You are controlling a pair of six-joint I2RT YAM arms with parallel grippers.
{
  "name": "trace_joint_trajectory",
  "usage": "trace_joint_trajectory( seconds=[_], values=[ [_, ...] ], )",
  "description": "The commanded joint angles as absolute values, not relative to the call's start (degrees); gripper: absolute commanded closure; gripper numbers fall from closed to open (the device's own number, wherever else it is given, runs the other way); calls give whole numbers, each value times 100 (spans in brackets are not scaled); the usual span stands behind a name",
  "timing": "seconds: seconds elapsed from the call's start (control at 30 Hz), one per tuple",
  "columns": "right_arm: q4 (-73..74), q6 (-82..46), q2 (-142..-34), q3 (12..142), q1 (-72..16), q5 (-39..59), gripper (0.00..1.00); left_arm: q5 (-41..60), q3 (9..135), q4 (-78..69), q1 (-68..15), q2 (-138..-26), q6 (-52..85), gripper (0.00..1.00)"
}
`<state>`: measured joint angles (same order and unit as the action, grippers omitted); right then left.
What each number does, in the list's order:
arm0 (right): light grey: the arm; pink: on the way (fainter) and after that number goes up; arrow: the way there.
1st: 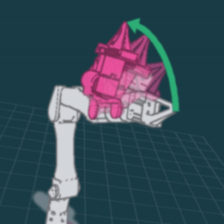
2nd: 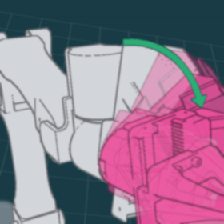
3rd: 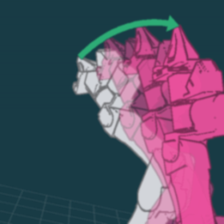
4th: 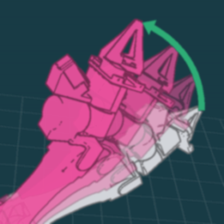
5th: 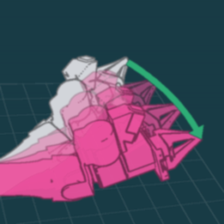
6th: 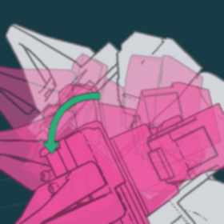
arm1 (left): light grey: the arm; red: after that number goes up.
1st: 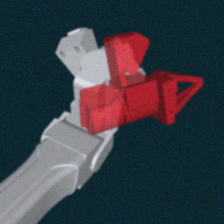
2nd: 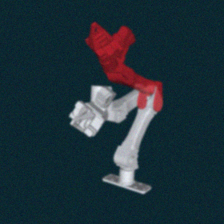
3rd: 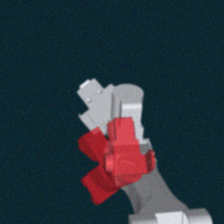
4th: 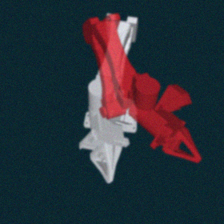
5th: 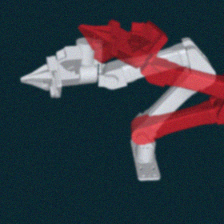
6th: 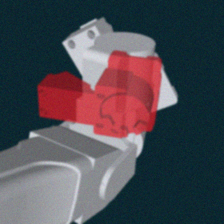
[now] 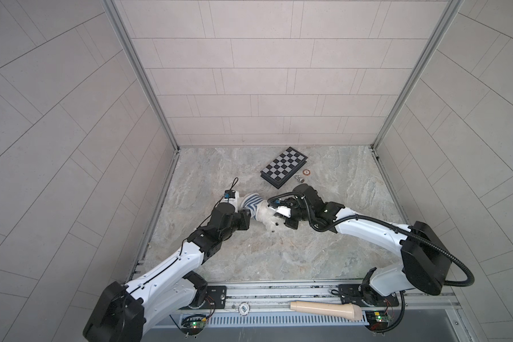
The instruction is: Dress the teddy bear
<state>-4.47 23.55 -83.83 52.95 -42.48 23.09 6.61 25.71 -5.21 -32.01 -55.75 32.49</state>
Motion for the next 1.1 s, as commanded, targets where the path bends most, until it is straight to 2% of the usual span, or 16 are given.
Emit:
trace_joint_trajectory(
  seconds=[0.0,0.1,0.3,0.47,0.87,0.93,1.07],
  values=[
    [-231,2435,-8376,5265,-4309,2547,100,1129,2618,-1269,-3227,-5680,3121,70],
    [-239,2443,-8377,5265,-4307,2541,100,1281,2577,-1439,-3226,-5755,3153,78],
    [-237,2470,-8376,5229,-4309,2519,100,1371,2530,-1621,-3226,-5870,3341,86],
    [-237,2486,-8336,5179,-4310,2471,100,1357,2504,-1602,-3226,-5815,3375,100],
    [-160,2131,-8200,4983,-4267,2131,100,1601,2399,-458,-3226,-4963,2789,100],
    [-159,2029,-8162,4971,-4242,2275,94,1669,2366,-335,-3234,-4890,2669,100],
    [172,1868,-7757,4692,-4249,2779,69,1415,2361,-115,-3404,-4777,2534,100]
  ],
)
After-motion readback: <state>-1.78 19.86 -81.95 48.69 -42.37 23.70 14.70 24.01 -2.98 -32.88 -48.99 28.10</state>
